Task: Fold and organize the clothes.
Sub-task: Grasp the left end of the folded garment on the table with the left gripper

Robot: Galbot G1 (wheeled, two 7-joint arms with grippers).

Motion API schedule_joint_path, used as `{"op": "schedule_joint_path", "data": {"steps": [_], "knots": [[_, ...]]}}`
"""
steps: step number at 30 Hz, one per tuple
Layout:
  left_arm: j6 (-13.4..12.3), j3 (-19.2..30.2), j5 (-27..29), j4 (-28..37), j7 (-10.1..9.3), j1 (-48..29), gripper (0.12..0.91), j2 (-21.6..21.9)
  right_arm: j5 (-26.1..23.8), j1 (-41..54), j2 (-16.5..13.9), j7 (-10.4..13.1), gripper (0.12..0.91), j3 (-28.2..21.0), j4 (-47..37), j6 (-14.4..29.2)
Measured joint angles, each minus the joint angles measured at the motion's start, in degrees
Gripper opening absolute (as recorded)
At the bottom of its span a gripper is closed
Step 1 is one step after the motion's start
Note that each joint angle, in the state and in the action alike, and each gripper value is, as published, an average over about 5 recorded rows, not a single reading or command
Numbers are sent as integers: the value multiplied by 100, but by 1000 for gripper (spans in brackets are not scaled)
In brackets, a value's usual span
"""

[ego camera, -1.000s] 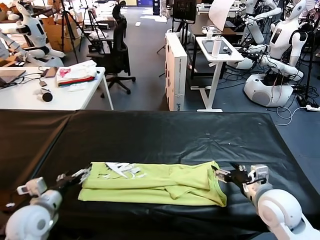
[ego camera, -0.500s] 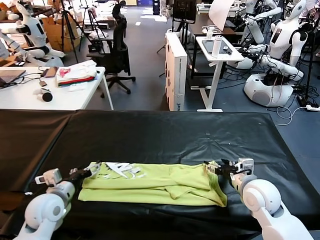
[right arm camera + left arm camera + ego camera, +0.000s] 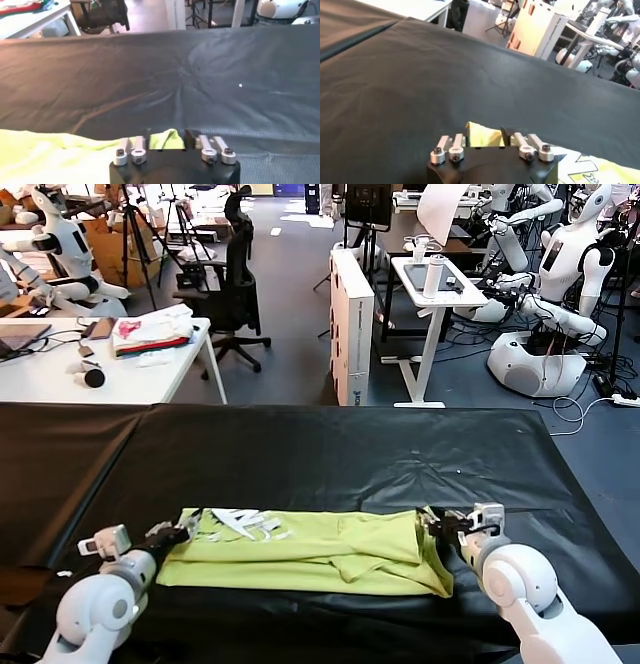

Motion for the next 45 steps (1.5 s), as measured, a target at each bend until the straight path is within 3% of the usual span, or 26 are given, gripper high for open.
{"op": "schedule_joint_path", "data": {"steps": [6,16,19,23,27,30,34,40,45], "knots": [[-78,-78,9,29,26,1,224,-2,-28,-74,95,26,138,118,4,77],[-181,-189,10,175,134,-48,152,31,-50,-165,261,7,146,329,-18,243],[-256,-189,82,175,255,-36,151,30,-58,-189,270,-97,239,352,-9,402],[-513,-181,276,96,479,35,273,33,-73,-284,222,-437,476,435,87,864],[-760,-215,387,-34,572,125,530,88,-229,-410,137,-679,736,511,215,1316],[-907,-287,452,-129,651,205,717,147,-510,-544,62,-817,866,561,325,1660],[-1163,-424,560,-248,768,371,881,179,-1013,-849,-49,-929,904,676,513,2167],[-1394,-588,539,-365,1015,745,907,111,-1766,-1716,-97,-1017,907,1021,932,2996],[-1641,-682,377,-298,1219,998,907,98,-1954,-2451,-27,-1055,907,1325,1269,3554]]}}
